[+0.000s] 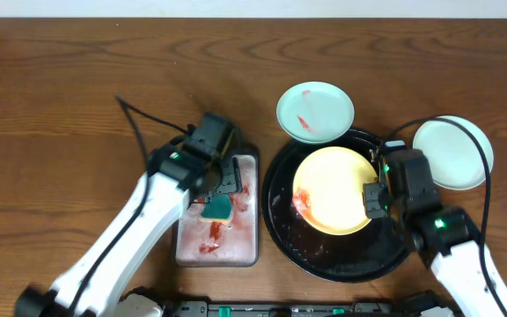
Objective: Clean dirty plates on tray and stack at the side
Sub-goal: 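Return the sponge to the soapy tray with the left gripper, then tilt the yellow plate up and grasp its rim with the right gripper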
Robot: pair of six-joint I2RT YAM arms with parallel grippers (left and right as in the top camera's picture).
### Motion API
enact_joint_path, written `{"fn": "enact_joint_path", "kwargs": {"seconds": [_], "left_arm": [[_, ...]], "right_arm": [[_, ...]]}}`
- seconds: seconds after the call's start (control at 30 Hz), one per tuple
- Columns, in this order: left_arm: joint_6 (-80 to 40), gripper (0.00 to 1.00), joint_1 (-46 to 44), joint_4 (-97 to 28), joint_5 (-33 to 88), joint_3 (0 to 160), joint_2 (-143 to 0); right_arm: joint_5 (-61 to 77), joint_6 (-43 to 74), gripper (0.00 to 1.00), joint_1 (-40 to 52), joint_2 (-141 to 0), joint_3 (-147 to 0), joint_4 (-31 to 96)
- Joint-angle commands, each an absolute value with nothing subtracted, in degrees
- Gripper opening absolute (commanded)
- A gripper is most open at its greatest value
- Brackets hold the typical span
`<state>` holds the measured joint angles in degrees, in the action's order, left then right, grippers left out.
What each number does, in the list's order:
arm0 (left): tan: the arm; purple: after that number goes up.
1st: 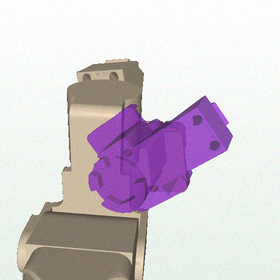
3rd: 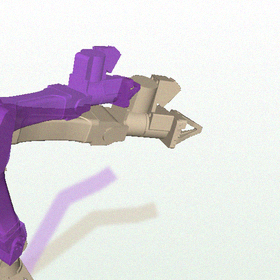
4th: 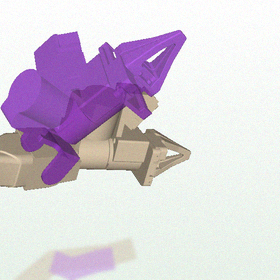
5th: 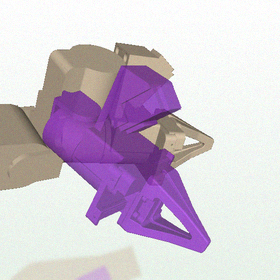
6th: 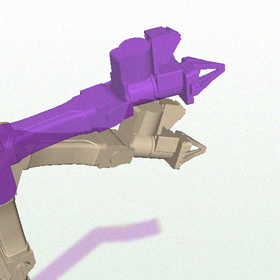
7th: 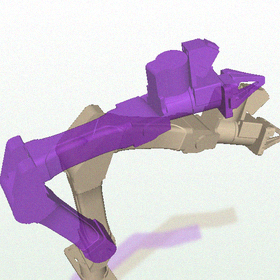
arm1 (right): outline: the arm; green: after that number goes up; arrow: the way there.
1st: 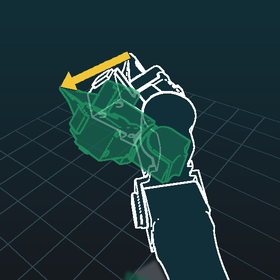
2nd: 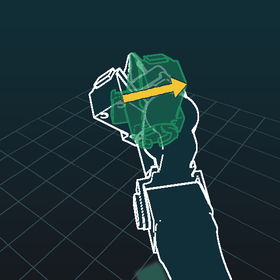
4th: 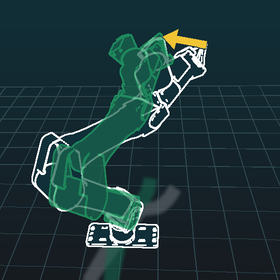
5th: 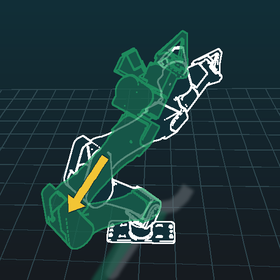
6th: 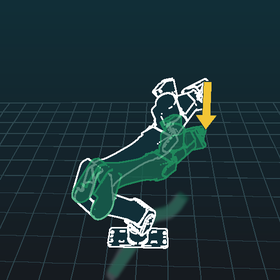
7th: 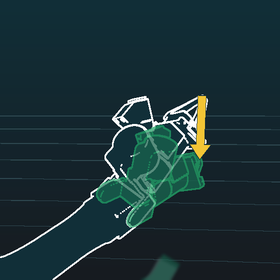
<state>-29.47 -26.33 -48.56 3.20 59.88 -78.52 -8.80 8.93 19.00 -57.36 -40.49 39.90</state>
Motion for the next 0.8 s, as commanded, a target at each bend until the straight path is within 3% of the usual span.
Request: {"fn": "enact_joint_path", "kwargs": {"seconds": [0.0,0.33,0.77], "left_arm": [[-28.51,0.78,-26.00,-48.95,5.63,60.12,-70.32],[-28.51,0.81,-26.00,-49.19,5.58,60.12,-61.52],[-28.51,0.82,-26.00,-49.19,5.58,60.12,-61.78]], "right_arm": [[-23.79,10.92,0.01,25.10,-53.25,-41.34,40.99],[-54.87,10.87,0.01,46.09,-54.24,-48.53,50.06],[-74.00,3.46,0.01,60.42,-56.01,-49.08,50.17]]}}
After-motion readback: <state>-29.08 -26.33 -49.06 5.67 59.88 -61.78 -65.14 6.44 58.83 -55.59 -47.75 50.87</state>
